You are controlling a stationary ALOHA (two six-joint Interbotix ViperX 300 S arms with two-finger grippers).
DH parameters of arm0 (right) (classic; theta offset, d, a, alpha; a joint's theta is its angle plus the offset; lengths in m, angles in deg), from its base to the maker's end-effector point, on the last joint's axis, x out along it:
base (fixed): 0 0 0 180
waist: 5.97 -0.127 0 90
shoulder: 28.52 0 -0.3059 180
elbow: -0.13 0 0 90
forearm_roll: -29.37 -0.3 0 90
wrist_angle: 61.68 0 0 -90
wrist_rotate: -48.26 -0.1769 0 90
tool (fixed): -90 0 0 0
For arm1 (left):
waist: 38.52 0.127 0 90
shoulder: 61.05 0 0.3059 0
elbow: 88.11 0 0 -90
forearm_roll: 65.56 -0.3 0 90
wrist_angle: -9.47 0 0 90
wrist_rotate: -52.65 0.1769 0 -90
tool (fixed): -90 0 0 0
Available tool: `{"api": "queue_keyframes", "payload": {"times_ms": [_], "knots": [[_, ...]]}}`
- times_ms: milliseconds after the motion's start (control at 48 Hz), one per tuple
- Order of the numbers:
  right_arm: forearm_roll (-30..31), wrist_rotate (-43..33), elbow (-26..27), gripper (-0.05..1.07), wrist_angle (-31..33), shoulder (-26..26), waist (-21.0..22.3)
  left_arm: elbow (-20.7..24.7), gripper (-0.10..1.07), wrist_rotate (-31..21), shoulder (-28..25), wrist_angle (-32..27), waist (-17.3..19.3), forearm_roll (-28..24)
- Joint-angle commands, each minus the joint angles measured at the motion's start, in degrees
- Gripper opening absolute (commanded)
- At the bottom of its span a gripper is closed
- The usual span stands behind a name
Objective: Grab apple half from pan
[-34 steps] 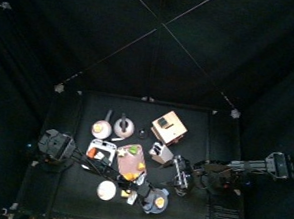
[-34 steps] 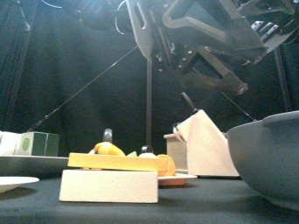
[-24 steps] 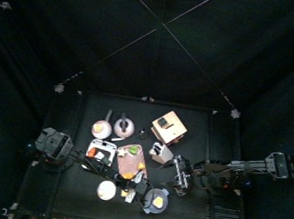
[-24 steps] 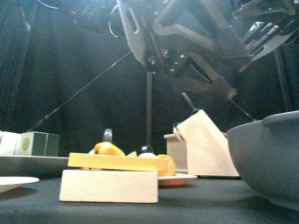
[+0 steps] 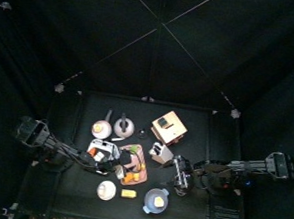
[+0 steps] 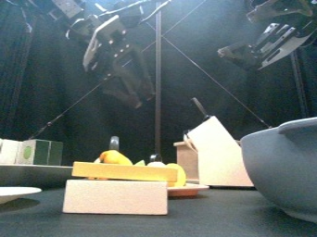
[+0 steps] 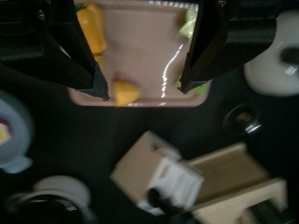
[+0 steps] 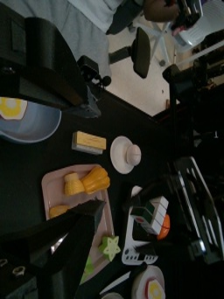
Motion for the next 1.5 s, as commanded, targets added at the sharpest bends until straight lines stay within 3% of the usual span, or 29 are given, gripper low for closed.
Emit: {"api": "queue_keyframes", "payload": {"times_ms": [0,125,292,562,812,1083,1479], "knots": [[-0.18,-0.09,0.53,1.04,-0.18,-0.09,0.26,0.26,0.98,-0.35,1.05,-9.67,0.62,4.13],[-0.18,-0.09,0.53,1.04,-0.18,-0.09,0.53,0.18,0.98,-1.05,-0.09,-16.79,3.52,8.53],[-0.18,-0.09,0.53,1.04,-0.09,0.00,0.79,-1.58,0.98,-3.25,-0.79,-17.93,9.32,11.60],[-0.18,-0.09,0.35,1.04,-0.09,0.09,0.79,-8.79,0.98,-8.26,0.88,-18.11,16.79,12.13],[-0.18,-0.09,0.44,1.04,-0.18,0.18,1.32,-13.18,0.98,-9.14,2.55,-16.00,21.18,12.13],[-0.18,0.00,1.49,1.04,-0.18,2.11,1.76,-14.85,0.98,-11.78,2.02,-8.35,27.33,10.55],[-0.09,0.09,1.58,1.04,-0.18,2.64,1.93,-14.59,0.98,-11.87,-2.37,-5.54,29.44,10.72]]}}
